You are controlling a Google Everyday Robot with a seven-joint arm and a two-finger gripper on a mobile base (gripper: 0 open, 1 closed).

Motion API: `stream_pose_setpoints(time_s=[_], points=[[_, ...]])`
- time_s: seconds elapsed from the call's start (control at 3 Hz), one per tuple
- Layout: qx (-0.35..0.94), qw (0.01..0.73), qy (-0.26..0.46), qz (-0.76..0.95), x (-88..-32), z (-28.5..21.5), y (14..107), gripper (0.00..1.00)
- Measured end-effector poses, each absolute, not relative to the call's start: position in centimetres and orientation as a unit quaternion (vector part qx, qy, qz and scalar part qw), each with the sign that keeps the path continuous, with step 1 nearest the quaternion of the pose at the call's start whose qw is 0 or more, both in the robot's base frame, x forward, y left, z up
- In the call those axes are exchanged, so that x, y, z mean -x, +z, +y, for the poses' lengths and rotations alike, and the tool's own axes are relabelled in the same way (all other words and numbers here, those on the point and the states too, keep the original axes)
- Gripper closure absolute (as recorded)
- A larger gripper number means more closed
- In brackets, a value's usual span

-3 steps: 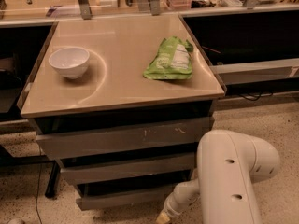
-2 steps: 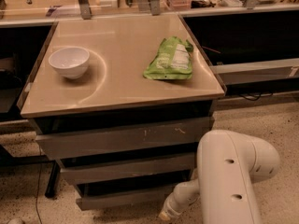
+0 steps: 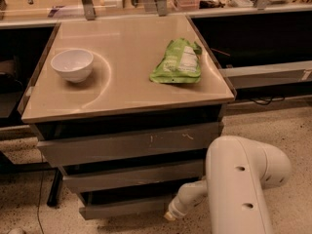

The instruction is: Close bottom drawer

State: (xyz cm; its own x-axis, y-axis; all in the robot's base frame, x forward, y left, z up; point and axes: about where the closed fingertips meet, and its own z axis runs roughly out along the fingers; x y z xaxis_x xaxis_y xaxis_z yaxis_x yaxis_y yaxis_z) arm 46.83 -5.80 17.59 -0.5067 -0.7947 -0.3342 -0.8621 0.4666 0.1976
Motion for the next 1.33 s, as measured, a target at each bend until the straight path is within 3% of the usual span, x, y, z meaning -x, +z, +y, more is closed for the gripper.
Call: stream_pose_setpoints(time_s=[1.0, 1.33], points=[[0.506, 0.113, 0.166, 0.839, -49.5, -4.4, 18.2, 1.0], [0.506, 0.113, 0.166, 0.839, -49.5, -4.4, 18.2, 0.88]])
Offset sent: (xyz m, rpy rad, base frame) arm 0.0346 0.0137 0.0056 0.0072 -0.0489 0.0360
